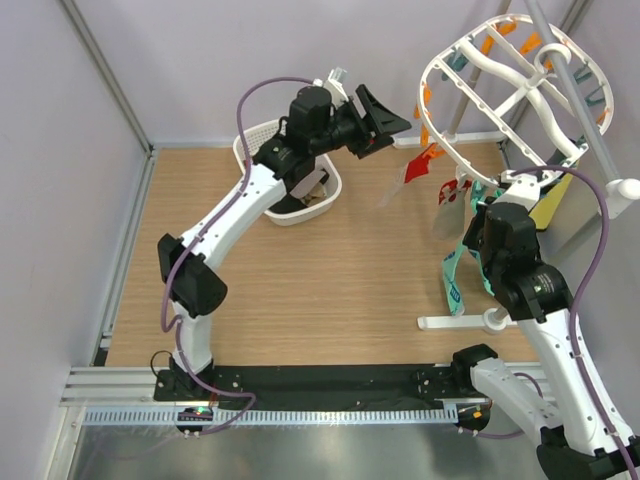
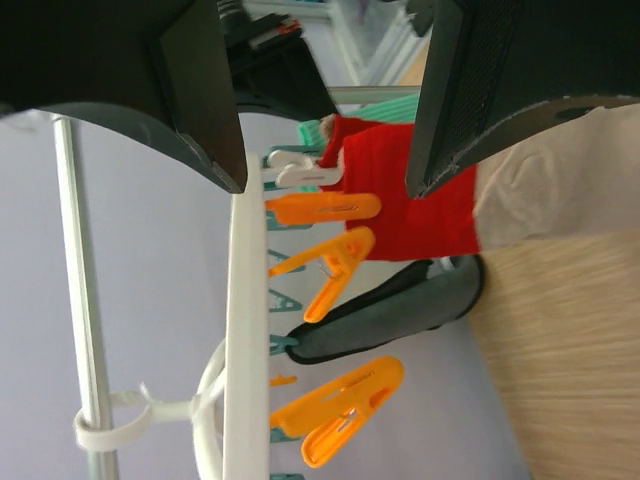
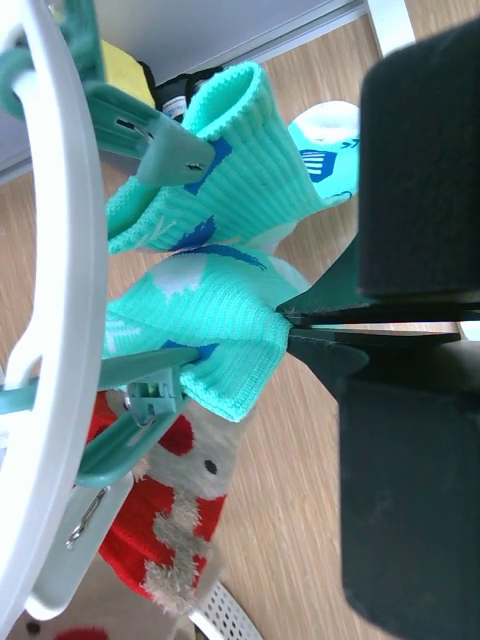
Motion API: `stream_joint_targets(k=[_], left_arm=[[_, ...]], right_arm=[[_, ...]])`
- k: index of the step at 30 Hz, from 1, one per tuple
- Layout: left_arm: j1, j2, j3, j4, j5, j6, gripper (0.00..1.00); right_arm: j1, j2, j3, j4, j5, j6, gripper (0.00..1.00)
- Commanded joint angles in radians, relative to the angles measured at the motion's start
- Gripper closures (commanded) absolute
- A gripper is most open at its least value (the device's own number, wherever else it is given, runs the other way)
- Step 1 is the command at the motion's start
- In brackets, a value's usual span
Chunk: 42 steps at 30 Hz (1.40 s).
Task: Remove the socks clipped to the hanger
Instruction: Adjust the hanger on the clothesline.
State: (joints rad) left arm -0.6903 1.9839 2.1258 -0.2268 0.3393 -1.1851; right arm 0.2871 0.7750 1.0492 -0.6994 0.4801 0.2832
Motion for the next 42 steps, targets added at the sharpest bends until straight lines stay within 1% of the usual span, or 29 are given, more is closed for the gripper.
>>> stream_joint_targets(k=[1,2,4,5,7,11,12,14,16,19,21,25,27,32,38,42], left_arm=[[0.0,-0.107,-0.065,-0.101,-0.054,0.203,0.31],[-0.003,-0.129,-0.098,-0.101,-0.066,0.266,0.31],[-0.018,-0.164,-0.154,-0.069,-0.094,0.341,0.31],[-0.024,-0.195,-0.212,-0.054,-0.111,0.404,0.31],[-0.05,-0.215,-0.257,0.015,-0.117,0.452,0.31],[-0.103,-0.205,-0.27,0.082,-0.131,0.596,0.31],[-0.113,-0.198,-0.264,0.087,-0.14,0.658,0.31],[-0.141,-0.188,-0.267,0.102,-0.155,0.709,0.32],[-0.158,-0.18,-0.285,0.154,-0.16,0.754,0.32],[-0.164,-0.16,-0.29,0.221,-0.134,0.778,0.32],[-0.163,-0.14,-0.276,0.233,-0.135,0.792,0.31],[-0.164,-0.089,-0.239,0.254,-0.068,0.846,0.31],[-0.164,-0.086,-0.247,0.273,-0.054,0.866,0.33],[-0.166,-0.076,-0.277,0.351,0.001,0.883,0.32],[-0.172,-0.03,-0.233,0.363,0.015,0.883,0.3],[-0.187,0.006,-0.181,0.35,0.015,0.89,0.33]], right_arm=[[0.003,-0.006,0.07,0.019,-0.026,0.008,0.99],[0.003,-0.008,0.075,0.011,-0.032,0.01,0.99],[0.003,-0.013,0.083,0.0,-0.032,0.007,0.99],[0.003,-0.019,0.084,-0.003,-0.032,0.005,0.99],[0.003,-0.02,0.097,-0.009,-0.035,0.002,0.99],[0.003,-0.013,0.117,-0.031,-0.058,0.001,0.99],[0.003,-0.011,0.12,-0.034,-0.063,0.001,0.99],[0.001,-0.014,0.121,-0.045,-0.061,0.001,0.99],[0.003,-0.022,0.12,-0.051,-0.057,-0.003,0.99],[0.003,-0.029,0.118,-0.052,-0.057,-0.015,0.99],[0.003,-0.026,0.121,-0.055,-0.061,-0.021,0.99],[0.003,-0.029,0.129,-0.057,-0.072,-0.019,0.99],[0.003,-0.034,0.13,-0.057,-0.08,-0.016,0.99],[0.003,-0.034,0.138,-0.06,-0.084,-0.018,0.99],[0.003,-0.045,0.15,-0.075,-0.094,-0.015,0.99],[0.003,-0.055,0.172,-0.1,-0.104,-0.004,0.99]])
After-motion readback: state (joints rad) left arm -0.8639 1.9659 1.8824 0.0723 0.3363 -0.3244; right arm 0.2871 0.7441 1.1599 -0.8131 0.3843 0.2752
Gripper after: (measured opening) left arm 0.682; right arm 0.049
